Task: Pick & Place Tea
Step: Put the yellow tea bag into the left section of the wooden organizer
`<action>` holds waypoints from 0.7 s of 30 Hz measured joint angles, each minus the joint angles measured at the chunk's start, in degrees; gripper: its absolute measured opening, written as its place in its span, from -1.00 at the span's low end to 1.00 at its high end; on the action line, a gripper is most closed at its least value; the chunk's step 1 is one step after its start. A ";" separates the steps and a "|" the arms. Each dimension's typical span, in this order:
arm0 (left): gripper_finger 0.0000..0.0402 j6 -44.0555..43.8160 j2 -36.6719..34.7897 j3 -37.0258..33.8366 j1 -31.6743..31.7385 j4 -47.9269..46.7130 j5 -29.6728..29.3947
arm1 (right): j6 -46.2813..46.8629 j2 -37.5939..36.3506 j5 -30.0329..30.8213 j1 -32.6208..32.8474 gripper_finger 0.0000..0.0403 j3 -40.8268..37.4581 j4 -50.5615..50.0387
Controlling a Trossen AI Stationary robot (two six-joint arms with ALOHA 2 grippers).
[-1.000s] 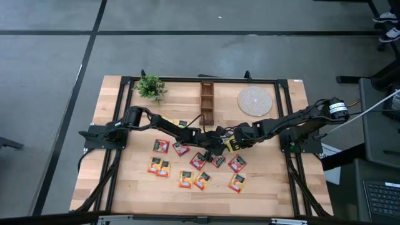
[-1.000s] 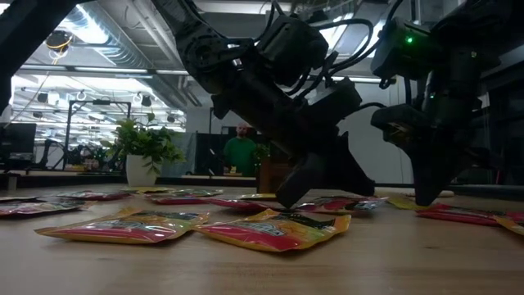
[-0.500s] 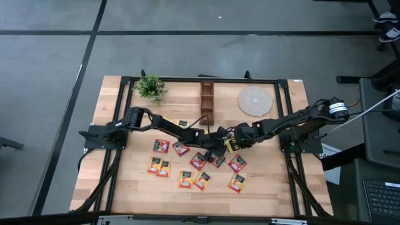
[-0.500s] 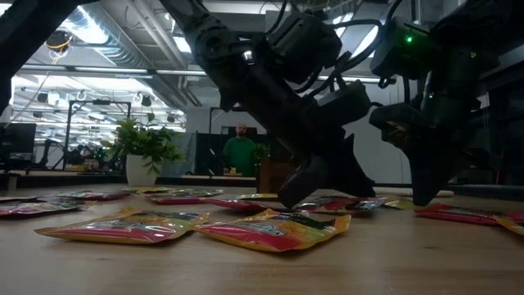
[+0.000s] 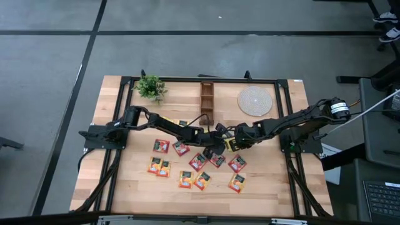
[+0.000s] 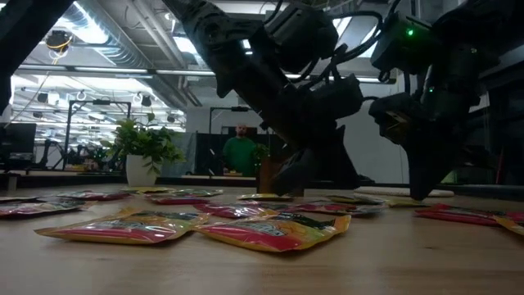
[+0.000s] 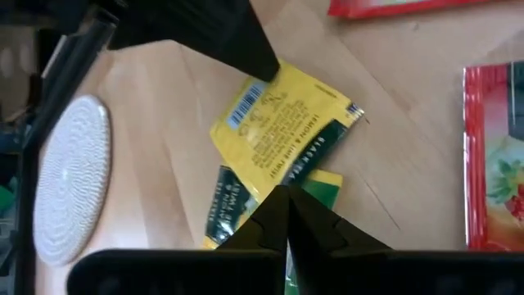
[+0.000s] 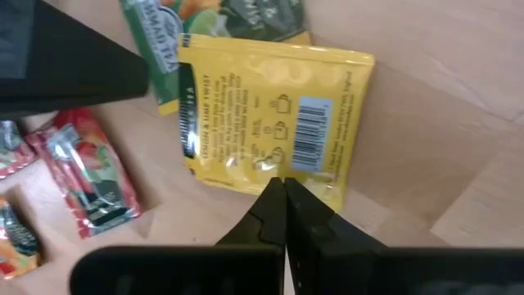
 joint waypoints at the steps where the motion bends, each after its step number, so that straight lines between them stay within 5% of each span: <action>1: -0.99 0.04 0.00 0.00 0.00 -0.27 -0.05 | 0.00 0.02 0.00 0.00 -1.00 0.00 -0.03; 21: -0.90 -0.85 -1.65 0.28 0.94 -1.13 -6.24 | 0.51 -4.28 1.30 1.78 -1.00 0.28 -1.37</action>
